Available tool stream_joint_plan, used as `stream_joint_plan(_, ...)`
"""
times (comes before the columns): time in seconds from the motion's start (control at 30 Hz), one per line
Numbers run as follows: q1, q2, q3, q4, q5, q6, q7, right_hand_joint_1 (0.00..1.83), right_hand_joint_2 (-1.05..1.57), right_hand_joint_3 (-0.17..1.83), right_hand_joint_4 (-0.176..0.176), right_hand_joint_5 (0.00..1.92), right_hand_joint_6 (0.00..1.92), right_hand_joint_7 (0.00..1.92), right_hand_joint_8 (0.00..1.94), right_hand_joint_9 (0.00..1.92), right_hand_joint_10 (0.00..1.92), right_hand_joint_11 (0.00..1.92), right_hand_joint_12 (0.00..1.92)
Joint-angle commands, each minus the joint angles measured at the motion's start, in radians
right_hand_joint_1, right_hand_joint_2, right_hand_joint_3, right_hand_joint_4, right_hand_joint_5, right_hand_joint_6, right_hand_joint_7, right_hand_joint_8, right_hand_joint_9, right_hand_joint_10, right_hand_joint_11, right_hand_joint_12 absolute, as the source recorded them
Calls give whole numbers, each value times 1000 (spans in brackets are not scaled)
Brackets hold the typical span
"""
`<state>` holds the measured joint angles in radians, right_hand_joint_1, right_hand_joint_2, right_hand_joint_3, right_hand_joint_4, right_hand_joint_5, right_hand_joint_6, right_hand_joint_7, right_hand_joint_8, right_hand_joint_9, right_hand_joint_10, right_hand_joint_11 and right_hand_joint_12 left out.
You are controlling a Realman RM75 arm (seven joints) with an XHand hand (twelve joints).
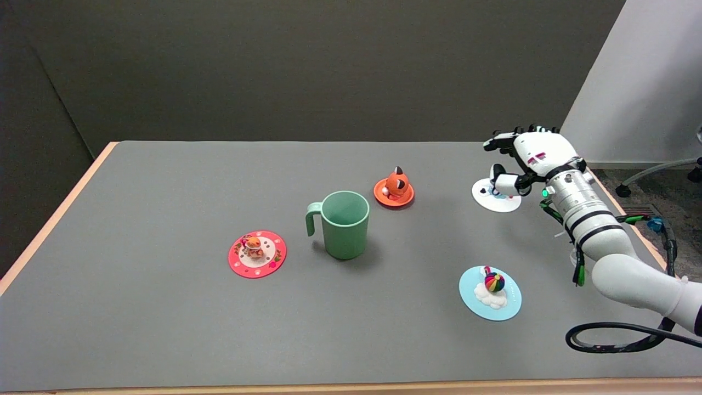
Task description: Pick up the white cup lid.
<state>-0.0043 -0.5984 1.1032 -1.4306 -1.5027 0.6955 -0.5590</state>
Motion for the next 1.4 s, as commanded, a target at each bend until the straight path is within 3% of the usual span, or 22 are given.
stream_joint_plan(0.03, 29, -7, -29, 51, 75, 33, 25, 865, 814, 935, 159, 713, 178, 847, 179, 868, 272, 375, 1087)
stream_joint_plan(0.57, 290, -53, -294, 224, 75, 36, 29, 854, 809, 939, 153, 707, 180, 832, 176, 862, 265, 344, 1089)
stream_joint_plan(0.67, 305, -61, -300, 252, 75, 33, 32, 854, 809, 939, 152, 706, 180, 830, 176, 861, 265, 343, 1088)
stream_joint_plan(0.73, 311, -64, -300, 267, 78, 33, 40, 843, 890, 804, 147, 693, 203, 807, 218, 864, 260, 313, 1161)
stream_joint_plan(0.83, 313, -67, -300, 290, 97, 34, 50, 854, 809, 941, 151, 705, 180, 830, 176, 861, 264, 346, 1082)
stream_joint_plan(1.4, 310, -67, -299, 337, 124, 40, 50, 857, 808, 943, 148, 702, 180, 827, 176, 860, 263, 362, 1076)
